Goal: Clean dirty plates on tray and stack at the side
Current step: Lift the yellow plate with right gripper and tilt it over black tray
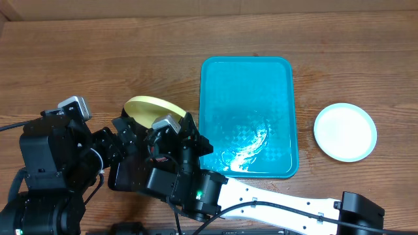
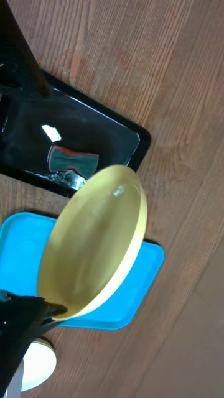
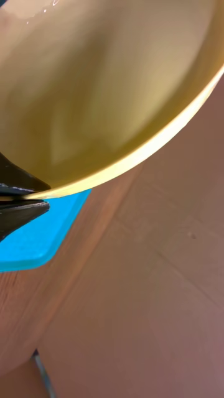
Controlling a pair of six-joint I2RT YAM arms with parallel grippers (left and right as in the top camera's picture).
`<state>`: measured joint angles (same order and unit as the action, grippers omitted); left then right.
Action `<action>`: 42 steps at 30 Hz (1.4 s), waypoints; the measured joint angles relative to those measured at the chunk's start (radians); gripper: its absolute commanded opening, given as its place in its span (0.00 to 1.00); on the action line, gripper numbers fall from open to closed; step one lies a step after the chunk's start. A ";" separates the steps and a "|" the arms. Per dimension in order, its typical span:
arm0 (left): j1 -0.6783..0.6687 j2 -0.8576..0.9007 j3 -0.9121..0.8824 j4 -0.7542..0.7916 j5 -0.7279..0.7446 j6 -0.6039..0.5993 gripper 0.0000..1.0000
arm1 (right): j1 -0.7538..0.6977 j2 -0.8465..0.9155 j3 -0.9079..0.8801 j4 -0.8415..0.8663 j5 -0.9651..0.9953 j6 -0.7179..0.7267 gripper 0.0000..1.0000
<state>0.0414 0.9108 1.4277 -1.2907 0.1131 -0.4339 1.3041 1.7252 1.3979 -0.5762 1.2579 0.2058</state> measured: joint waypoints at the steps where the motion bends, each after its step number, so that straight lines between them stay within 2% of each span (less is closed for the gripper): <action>1: 0.000 0.000 0.000 0.000 0.000 0.000 1.00 | 0.000 0.000 0.000 0.000 0.007 -0.001 0.04; 17: 0.000 0.000 0.000 0.000 0.000 0.000 1.00 | 0.000 0.000 0.000 0.037 0.059 -0.002 0.04; 31: 0.000 0.000 0.000 0.000 0.000 0.000 1.00 | -0.041 0.000 0.000 0.069 -0.031 0.010 0.04; 34: 0.000 0.000 0.000 0.000 0.000 0.000 1.00 | -0.050 0.000 0.000 0.023 -0.085 0.020 0.04; 37: 0.000 0.000 0.000 -0.001 0.000 0.000 1.00 | -0.068 0.000 0.000 -0.076 -0.150 0.117 0.04; 42: 0.000 0.000 0.000 -0.001 0.000 0.000 1.00 | -0.204 0.000 0.000 -0.148 -0.417 0.323 0.04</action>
<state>0.0414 0.9108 1.4277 -1.2915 0.1131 -0.4339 1.1004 1.7248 1.3979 -0.7238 0.8410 0.5289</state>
